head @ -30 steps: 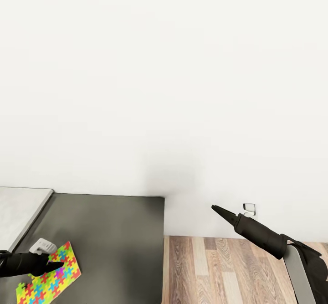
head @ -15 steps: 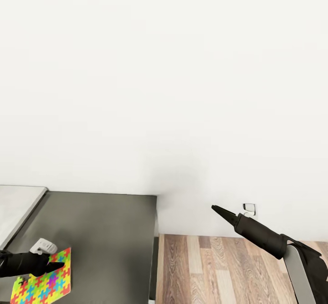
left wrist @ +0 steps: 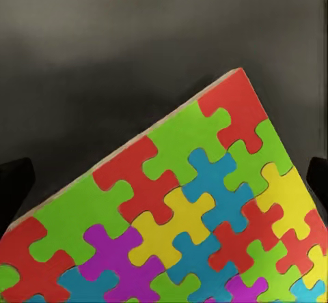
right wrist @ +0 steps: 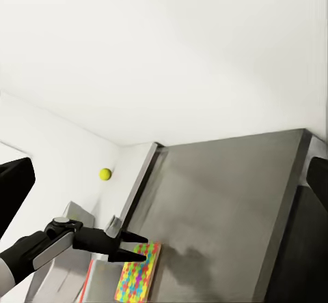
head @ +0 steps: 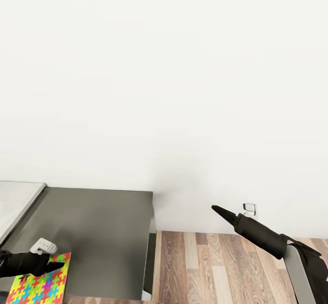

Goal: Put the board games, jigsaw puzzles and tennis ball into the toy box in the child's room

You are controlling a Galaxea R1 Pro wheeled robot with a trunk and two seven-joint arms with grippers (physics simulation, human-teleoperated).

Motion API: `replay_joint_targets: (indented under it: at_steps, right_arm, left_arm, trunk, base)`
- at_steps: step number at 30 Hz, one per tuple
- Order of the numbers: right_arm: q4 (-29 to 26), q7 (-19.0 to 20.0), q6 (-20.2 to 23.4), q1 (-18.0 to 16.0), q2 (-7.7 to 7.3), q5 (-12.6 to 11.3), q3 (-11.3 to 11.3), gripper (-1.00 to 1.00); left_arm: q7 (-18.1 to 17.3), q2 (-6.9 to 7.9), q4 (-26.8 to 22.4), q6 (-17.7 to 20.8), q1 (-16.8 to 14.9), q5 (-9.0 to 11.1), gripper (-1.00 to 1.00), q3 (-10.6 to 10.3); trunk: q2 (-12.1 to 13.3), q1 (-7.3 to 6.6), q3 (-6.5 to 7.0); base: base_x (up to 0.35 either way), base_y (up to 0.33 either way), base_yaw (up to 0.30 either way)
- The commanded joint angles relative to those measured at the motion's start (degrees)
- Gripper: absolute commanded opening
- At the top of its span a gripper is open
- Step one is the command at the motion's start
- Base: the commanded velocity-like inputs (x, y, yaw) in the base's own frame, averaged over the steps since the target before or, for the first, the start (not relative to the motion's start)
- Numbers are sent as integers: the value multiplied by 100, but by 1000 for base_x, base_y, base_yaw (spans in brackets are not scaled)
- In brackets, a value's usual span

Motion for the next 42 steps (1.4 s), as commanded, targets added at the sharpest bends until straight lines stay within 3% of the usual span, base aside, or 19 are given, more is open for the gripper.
replay_joint_targets:
  at_steps: [1, 24, 31, 36, 41, 42]
  right_arm:
    - [-1, 9, 29, -4, 0, -11, -4, 100]
    - [-1, -1, 21, -4, 7, -7, 4, 100]
    - [-2, -16, 20, -4, 8, 15, 5, 100]
    - [-3, -22, 20, -4, 19, 83, 8, 100]
    - [-3, -15, 20, -4, 23, 100, 6, 100]
    - [-6, -11, 20, -4, 19, 98, 6, 100]
  left_arm:
    - [-43, -4, -9, 54, -4, -36, 100, 26]
    - [-74, 3, -9, 114, -13, 31, 100, 143]
    - [-115, -2, -101, 349, -72, 93, 100, 985]
    - [-448, -4, -236, 615, -91, 301, 100, 1220]
    - [-977, 6, -340, 986, -102, 714, 100, 1354]
    - [-1294, 9, -493, 1307, -107, 1039, 100, 1490]
  trunk:
    - [-10, 2, -10]
    - [-10, 2, -10]
    - [-10, 2, -10]
    - [-10, 2, -10]
    - [-10, 2, -10]
    - [-10, 2, -10]
  base:
    - [-50, -55, 0]
    - [-5, -18, 0]
    - [0, 0, 0]
    - [0, 0, 0]
    - [0, 0, 0]
    - [0, 0, 0]
